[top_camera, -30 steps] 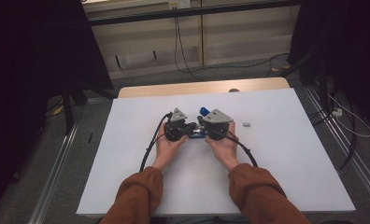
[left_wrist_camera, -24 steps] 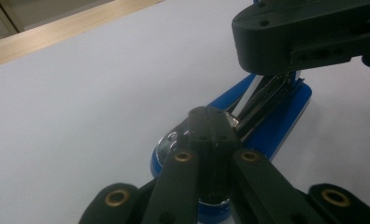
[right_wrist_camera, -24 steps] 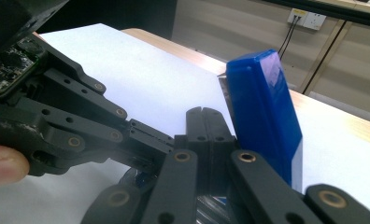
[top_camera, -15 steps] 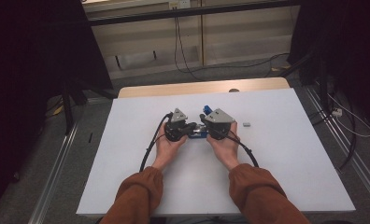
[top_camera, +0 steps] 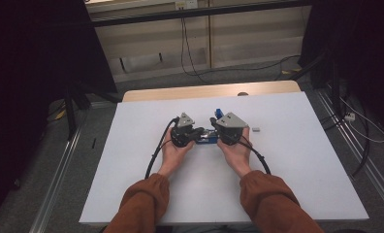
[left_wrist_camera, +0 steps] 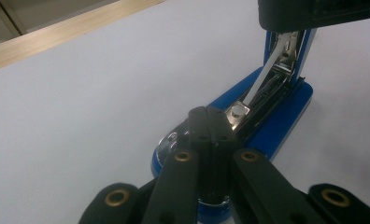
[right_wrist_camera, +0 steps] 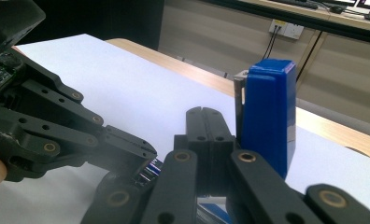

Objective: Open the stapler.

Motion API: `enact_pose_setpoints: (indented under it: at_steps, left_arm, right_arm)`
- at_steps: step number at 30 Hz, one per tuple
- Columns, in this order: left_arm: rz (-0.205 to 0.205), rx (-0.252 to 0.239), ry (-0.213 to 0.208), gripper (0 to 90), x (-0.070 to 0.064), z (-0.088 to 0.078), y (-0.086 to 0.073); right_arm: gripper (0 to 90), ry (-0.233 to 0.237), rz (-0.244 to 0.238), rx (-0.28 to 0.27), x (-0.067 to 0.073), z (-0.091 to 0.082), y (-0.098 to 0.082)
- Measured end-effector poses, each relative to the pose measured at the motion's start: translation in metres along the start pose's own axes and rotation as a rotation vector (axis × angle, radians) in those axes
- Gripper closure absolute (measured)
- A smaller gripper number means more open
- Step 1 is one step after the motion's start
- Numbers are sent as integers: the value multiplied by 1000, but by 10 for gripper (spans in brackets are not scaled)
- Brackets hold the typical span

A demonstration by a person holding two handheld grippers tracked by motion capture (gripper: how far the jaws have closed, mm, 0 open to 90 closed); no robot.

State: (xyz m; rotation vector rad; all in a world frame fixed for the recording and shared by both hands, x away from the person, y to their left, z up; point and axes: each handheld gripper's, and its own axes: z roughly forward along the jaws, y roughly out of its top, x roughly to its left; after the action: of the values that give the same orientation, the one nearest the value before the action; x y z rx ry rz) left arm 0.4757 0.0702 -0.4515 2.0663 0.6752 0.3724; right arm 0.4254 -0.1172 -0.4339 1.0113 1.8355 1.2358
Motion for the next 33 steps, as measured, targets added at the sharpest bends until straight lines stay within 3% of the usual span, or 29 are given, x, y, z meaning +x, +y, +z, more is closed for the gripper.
enact_pose_setpoints:
  at_steps: [5, 6, 8, 33]
  left_arm:
    - [2, -2, 2, 900, 0, 0, 0]
    - [-18, -8, -7, 900, -2, 1, 0]
    - [-19, -9, -9, 900, -2, 1, 0]
    - [-4, -5, -10, 900, -1, 1, -1]
  right_arm:
    - [900, -7, 3, -2, -1, -1, 0]
    - [900, -12, -2, -5, -2, -2, 0]
    - [900, -15, 9, -13, -3, -3, 1]
    - [900, -35, 17, -23, -13, -10, 4]
